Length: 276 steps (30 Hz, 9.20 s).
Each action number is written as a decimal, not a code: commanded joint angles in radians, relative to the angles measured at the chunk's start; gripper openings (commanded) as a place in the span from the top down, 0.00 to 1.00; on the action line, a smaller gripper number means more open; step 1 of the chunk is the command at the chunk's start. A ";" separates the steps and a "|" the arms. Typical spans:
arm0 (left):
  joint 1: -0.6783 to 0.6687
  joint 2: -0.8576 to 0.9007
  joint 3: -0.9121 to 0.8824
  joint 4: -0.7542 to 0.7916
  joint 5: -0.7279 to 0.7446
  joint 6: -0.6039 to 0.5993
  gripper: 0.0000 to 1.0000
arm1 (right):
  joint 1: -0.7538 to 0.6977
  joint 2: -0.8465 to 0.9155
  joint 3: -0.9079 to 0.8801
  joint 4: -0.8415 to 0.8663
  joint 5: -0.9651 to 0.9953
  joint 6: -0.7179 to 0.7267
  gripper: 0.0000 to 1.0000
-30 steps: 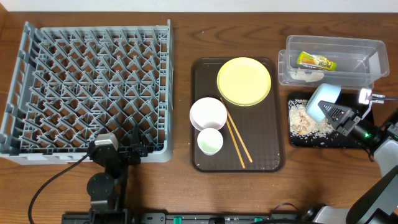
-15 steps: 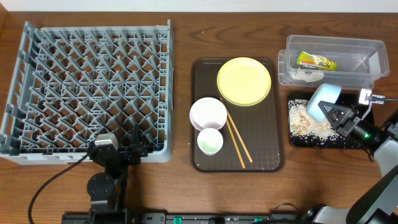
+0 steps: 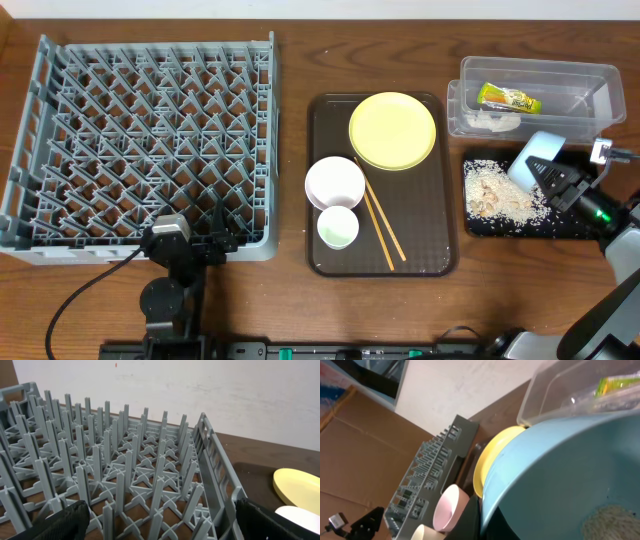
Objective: Sort waste into correct bins and load items into the dishwasher rack
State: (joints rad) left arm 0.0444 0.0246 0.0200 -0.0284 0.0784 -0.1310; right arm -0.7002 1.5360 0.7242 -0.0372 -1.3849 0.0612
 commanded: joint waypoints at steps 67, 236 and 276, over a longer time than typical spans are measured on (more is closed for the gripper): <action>-0.002 -0.001 -0.016 -0.034 0.014 -0.001 0.05 | 0.042 -0.018 -0.002 0.138 -0.175 0.167 0.99; -0.002 1.034 0.893 -0.845 0.025 -0.085 0.05 | 1.349 0.086 0.309 -0.810 1.041 0.079 0.98; -0.002 1.150 0.923 -0.260 0.946 -0.526 0.11 | 0.922 -0.013 0.512 -0.514 0.121 -0.005 0.99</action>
State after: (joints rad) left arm 0.0441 1.1294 0.9234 -0.3435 0.7761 -0.4808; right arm 0.2276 1.5307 1.2285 -0.5777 -1.0737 0.0643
